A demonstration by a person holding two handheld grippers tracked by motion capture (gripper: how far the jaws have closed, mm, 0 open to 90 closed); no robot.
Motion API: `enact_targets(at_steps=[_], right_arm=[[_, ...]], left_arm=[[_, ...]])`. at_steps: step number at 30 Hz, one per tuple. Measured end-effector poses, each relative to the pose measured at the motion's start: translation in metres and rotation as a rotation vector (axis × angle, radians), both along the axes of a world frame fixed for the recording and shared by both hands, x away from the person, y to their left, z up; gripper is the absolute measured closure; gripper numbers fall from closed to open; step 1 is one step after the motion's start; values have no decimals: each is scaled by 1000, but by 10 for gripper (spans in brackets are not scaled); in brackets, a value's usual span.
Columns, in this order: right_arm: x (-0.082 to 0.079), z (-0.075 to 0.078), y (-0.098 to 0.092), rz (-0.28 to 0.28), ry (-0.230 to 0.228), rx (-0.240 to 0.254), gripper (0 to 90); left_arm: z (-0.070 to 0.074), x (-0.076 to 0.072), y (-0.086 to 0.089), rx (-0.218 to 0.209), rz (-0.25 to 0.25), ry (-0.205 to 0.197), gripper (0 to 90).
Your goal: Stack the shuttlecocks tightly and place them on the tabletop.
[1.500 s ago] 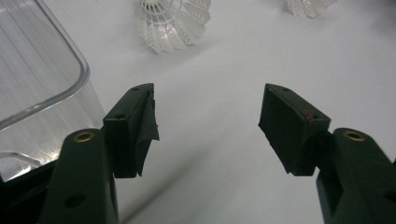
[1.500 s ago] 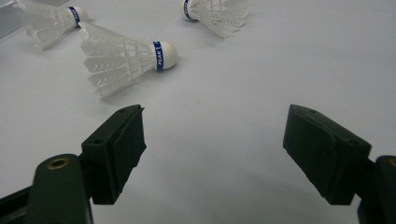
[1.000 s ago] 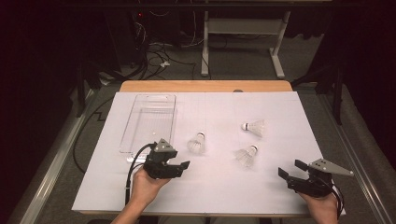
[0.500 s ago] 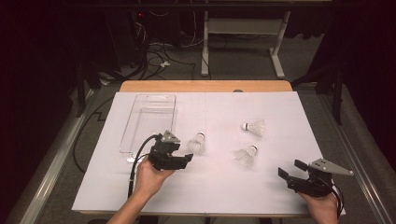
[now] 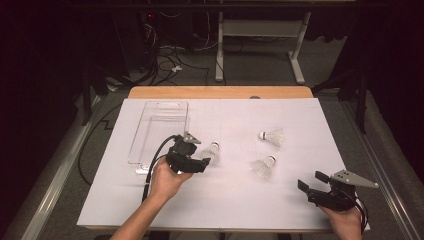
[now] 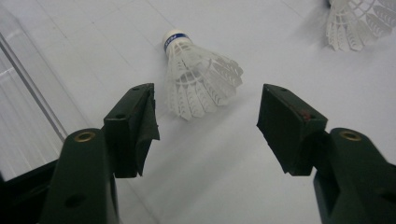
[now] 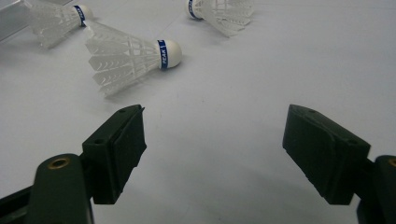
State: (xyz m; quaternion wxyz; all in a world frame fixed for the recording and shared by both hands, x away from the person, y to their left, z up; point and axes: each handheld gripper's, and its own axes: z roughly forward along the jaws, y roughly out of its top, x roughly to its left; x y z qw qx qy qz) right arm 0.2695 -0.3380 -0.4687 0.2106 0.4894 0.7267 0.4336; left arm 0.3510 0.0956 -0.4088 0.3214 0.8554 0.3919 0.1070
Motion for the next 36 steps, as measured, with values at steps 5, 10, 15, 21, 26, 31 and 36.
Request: enact_targets(at_steps=[5,10,15,21,26,31,36], right_arm=[[0,0,1,2,0,-2,216],[0,0,1,7,0,-5,217],[0,0,1,7,1,-3,217],[0,0,1,11,2,-5,218],[0,0,1,9,3,-4,218],[0,0,1,6,5,-4,219],[0,0,1,4,7,-1,219]], left_arm=[[-1,9,-5,27,3,20,402],[-1,15,-10,48,9,23,442],[-6,20,-12,63,12,38,468],[-8,22,-14,89,8,43,484],[-12,24,-15,103,10,51,504],[-14,28,-15,107,20,66,562],[-15,30,-18,113,16,85,599]])
